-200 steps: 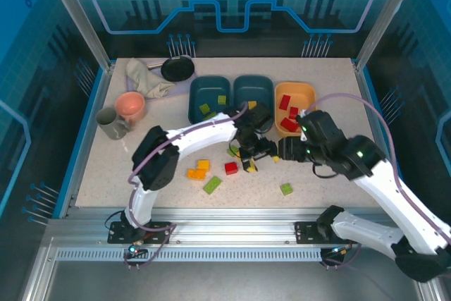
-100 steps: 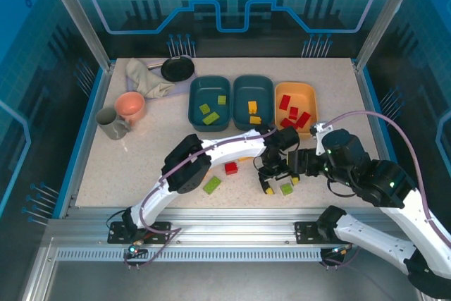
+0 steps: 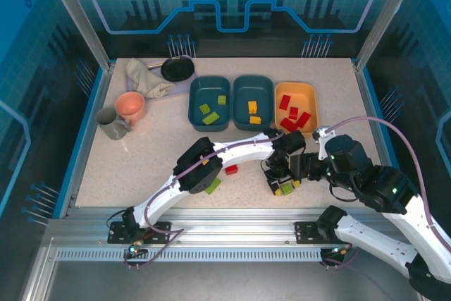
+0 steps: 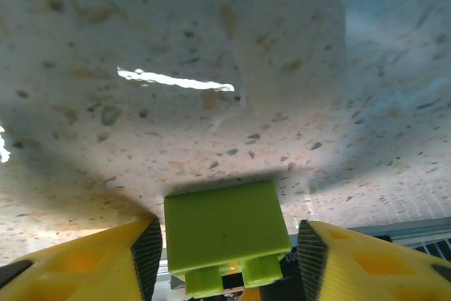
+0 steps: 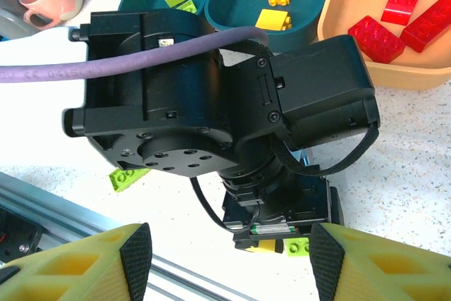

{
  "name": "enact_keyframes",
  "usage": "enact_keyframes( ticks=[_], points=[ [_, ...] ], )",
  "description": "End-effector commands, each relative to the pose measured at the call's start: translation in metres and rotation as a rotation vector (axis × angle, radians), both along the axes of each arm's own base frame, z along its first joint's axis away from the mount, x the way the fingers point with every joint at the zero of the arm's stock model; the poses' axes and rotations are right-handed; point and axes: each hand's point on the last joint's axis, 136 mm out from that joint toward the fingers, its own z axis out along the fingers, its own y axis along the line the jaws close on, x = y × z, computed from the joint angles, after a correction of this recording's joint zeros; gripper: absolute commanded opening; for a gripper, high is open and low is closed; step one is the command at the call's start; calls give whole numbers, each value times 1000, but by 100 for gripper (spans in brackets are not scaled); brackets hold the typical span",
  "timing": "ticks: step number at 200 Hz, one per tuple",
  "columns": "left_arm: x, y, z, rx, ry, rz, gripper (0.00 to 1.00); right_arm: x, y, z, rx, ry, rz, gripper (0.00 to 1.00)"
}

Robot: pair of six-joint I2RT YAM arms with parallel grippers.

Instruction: Sort the legos into containers by color

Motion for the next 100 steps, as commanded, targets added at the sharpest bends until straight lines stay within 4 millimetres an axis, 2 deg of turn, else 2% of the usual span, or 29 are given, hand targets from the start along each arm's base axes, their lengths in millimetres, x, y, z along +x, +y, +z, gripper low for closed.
enact_keyframes(
  ticks=[1,23,52,76,100],
  points=[
    [-7,1,-7,45,30,17,50,-5,0,-3,8,11,8,64],
    [-5,0,-10,46,25,23,42,-6,-1,-5,13,15,3,64],
    [3,-1,-3,35,-16,13,34,-7,-1,-4,15,15,4,64],
    [21,5,15,19,-94,5,28,-7,-1,0,15,6,10,64],
    [48,26,48,11,-203,7,28,-6,-1,8,24,-18,12,66]
  ],
)
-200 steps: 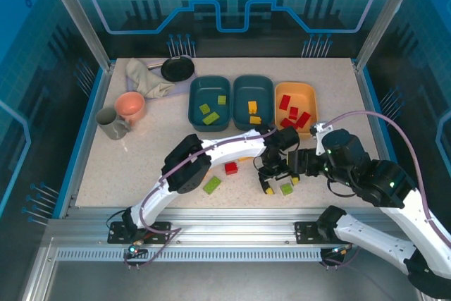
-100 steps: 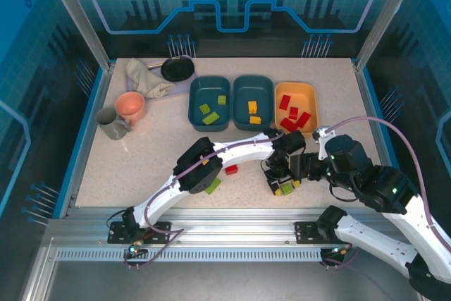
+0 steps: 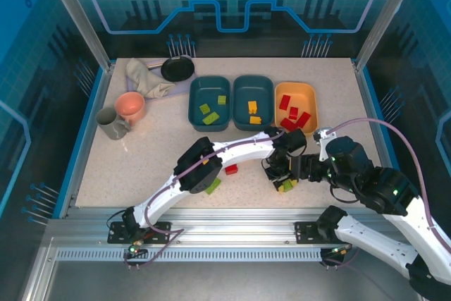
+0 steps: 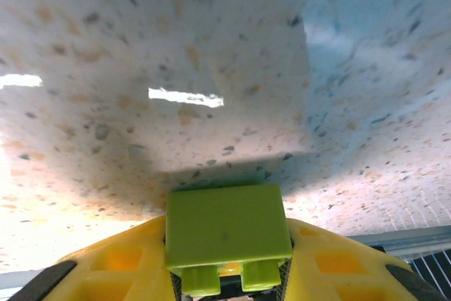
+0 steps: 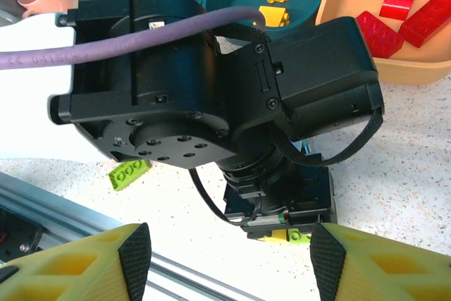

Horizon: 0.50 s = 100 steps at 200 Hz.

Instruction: Sort the legos into containers by color

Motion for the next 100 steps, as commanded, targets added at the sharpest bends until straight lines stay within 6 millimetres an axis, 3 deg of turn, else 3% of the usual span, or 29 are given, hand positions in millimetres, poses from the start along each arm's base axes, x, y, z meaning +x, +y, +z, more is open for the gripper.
enact_keyframes(
  ticks=[1,26,55,100],
  points=[
    [32,24,47,-4,-138,-1,28,-3,1,11,21,-24,20,66],
    [65,59,80,-10,-230,42,28,2,14,21,66,-55,54,68],
    [109,116,114,2,-333,111,28,19,48,27,149,-49,115,69],
    [191,220,135,74,-478,224,28,70,96,28,310,13,132,69]
  ],
)
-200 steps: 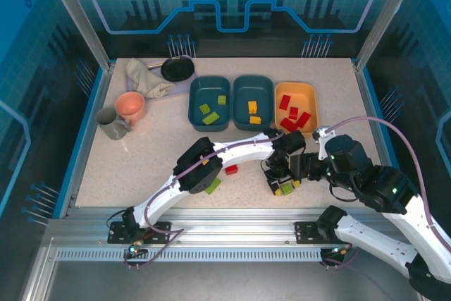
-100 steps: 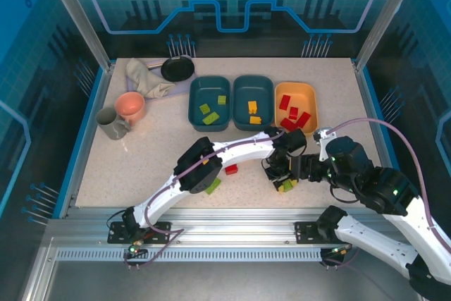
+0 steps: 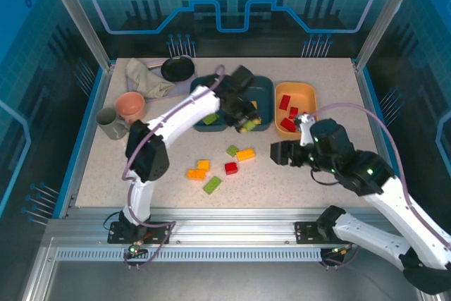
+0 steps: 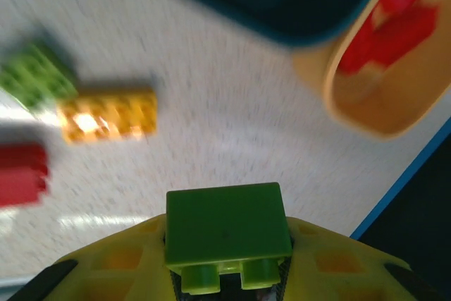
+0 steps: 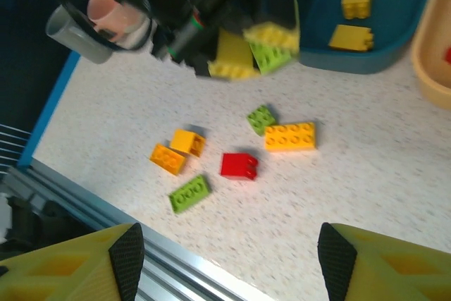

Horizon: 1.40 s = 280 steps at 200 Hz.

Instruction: Sort the legos into containers by color

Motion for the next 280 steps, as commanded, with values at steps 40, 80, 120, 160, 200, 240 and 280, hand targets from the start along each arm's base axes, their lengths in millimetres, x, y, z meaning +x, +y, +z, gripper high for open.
enact_keyframes(
  ticks=[40,80,120,160,200,240,280],
  points=[
    [93,121,-23,158,-122,101,28,89,53,10,226,-34,-44,70],
    [146,146,-51,209,-169,110,28,125,66,1,198,11,-49,70],
    [176,155,-83,241,-171,116,29,139,66,-11,188,59,-53,69],
    [184,157,-108,231,-129,123,33,142,60,-28,144,101,-62,69],
    [184,154,-113,211,-117,115,45,141,59,-43,94,131,-53,69],
    [187,153,-75,191,-168,123,62,137,52,-52,-19,126,-41,69],
    [170,156,-2,160,-263,139,69,116,52,-77,-247,117,28,69]
  ],
)
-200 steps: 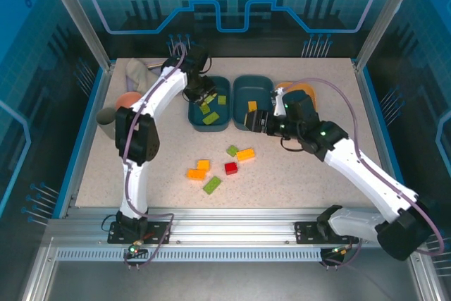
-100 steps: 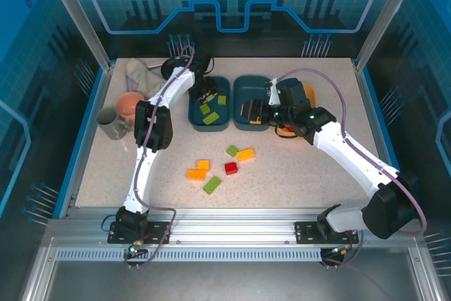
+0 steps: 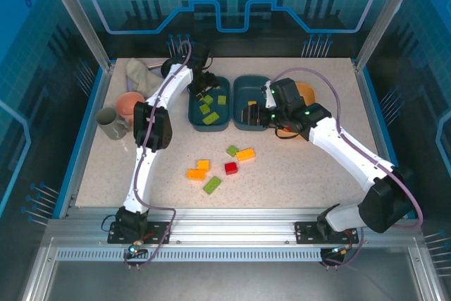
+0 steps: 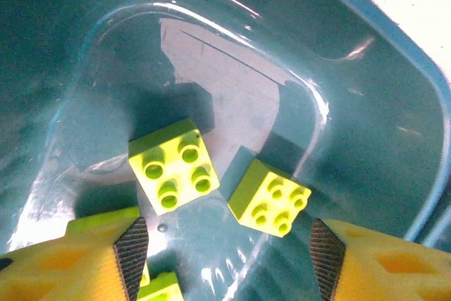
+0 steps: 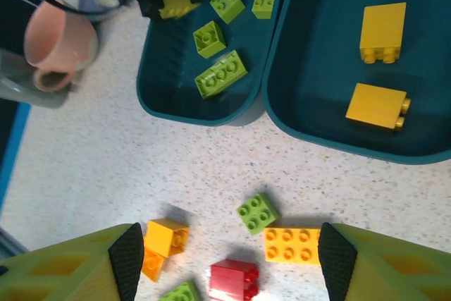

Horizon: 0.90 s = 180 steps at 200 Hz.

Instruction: Sort the legos into containers by color

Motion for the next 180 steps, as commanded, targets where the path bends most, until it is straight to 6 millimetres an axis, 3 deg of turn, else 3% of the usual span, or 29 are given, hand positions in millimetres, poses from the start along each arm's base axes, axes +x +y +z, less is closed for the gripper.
enact_keyframes(
  ticks=[1,24,55,81,99,113,128,162,180],
  points=[
    [-17,4,80,-36,-100,-3,69,-16,-1,-19,-180,7,69,69],
    [-48,13,118,-32,-144,4,73,-35,19,-31,-251,26,168,72],
    [-119,44,139,-3,-160,91,74,-65,67,-47,-311,2,355,70],
    [-191,69,125,21,-108,146,74,-83,99,-65,-335,-2,465,69],
    [-237,84,117,31,-91,167,74,-89,109,-78,-406,-3,535,70],
    [-266,90,113,16,-89,171,74,-83,98,-87,-491,4,506,70],
    [-288,87,112,-27,-103,147,75,-71,67,-95,-581,43,377,74],
    [-314,70,109,-144,-163,50,78,-66,24,-114,-554,145,209,83],
    [-321,66,105,-157,-155,40,77,-63,17,-126,-542,195,169,86]
  ],
)
